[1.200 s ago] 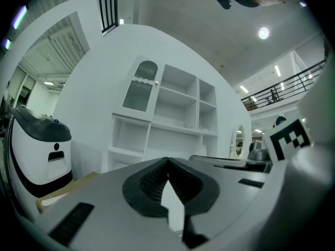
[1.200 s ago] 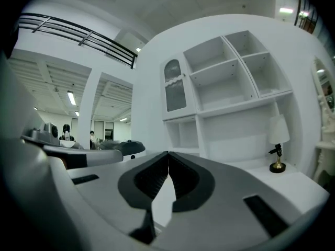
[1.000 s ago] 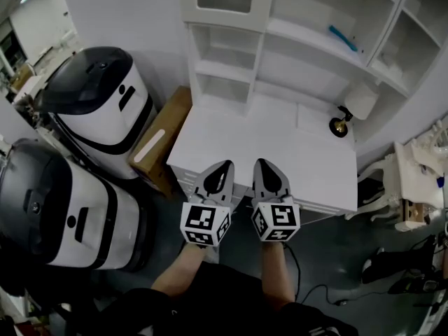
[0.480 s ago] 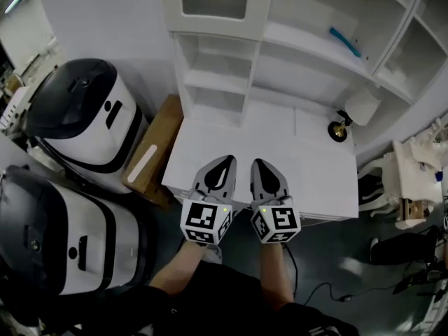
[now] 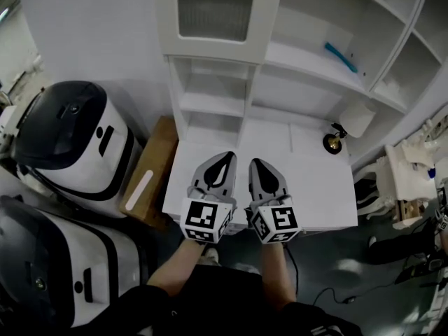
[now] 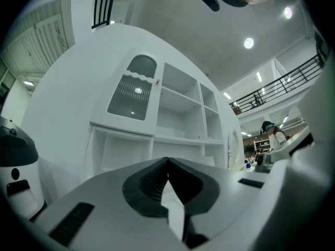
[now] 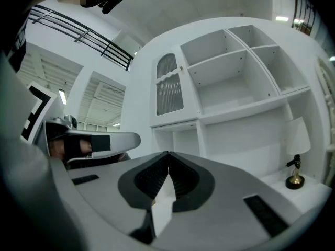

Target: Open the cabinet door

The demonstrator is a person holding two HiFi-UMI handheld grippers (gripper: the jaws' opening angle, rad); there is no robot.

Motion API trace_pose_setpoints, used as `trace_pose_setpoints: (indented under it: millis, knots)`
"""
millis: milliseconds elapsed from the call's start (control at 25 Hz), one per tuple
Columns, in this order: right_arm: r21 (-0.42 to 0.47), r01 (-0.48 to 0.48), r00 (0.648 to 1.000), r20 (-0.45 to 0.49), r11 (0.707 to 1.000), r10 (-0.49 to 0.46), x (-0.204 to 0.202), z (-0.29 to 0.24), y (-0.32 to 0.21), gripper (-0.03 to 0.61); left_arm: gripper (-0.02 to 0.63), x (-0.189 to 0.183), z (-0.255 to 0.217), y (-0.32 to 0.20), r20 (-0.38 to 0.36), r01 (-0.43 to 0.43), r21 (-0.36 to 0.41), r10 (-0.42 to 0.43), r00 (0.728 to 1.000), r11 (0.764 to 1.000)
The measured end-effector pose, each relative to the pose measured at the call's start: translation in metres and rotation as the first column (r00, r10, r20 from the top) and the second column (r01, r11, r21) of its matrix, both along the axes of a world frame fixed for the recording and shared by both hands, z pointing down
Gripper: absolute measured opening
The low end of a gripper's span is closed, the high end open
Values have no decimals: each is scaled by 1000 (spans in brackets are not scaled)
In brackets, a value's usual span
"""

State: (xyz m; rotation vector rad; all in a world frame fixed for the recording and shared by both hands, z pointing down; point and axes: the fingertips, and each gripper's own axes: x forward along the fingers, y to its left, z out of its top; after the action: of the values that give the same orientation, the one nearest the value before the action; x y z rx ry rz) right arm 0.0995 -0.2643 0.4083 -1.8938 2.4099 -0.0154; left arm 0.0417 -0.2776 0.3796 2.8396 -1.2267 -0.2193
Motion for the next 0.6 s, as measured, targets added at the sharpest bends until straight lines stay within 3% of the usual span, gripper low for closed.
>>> trace_pose_setpoints:
  millis: [280, 600]
  knots:
    - [22, 10, 999, -37, 1000, -9, -10, -21, -20, 18, 12, -2, -27, -15, -23, -4, 60, 5, 1000, 998]
    - [75, 41, 999, 4, 996, -41, -14, -53, -44, 18, 12, -8, -63, -53, -51, 45, 132, -39, 998, 990]
